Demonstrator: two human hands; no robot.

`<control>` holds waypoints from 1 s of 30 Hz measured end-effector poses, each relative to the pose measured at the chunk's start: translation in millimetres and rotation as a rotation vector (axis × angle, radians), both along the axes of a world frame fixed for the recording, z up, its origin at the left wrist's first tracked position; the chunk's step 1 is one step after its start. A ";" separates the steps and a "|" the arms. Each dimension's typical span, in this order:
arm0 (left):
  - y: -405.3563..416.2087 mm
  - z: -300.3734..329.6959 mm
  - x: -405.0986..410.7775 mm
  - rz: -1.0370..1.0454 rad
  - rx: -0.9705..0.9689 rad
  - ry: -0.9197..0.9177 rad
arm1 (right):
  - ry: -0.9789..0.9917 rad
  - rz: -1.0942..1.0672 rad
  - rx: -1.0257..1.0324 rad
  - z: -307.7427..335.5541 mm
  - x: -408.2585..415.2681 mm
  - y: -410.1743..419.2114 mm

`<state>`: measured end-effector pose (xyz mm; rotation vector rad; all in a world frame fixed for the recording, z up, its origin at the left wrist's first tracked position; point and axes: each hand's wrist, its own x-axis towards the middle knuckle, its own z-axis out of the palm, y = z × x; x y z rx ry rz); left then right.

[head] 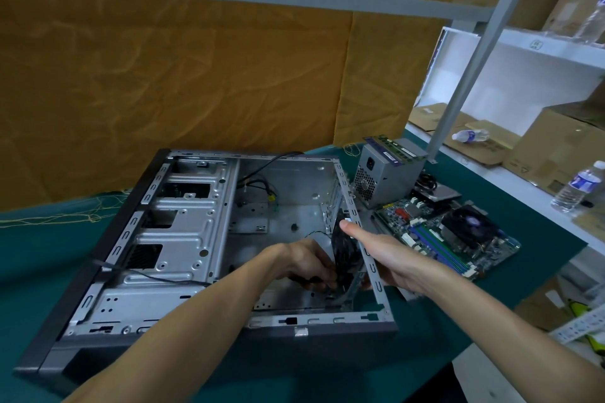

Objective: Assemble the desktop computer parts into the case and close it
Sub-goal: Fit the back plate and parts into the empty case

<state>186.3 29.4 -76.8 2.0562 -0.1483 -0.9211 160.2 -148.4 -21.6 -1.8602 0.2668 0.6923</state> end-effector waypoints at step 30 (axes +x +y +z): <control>-12.0 -5.0 -11.2 0.190 -0.125 0.089 | 0.047 0.043 0.022 -1.2 2.0 -3.7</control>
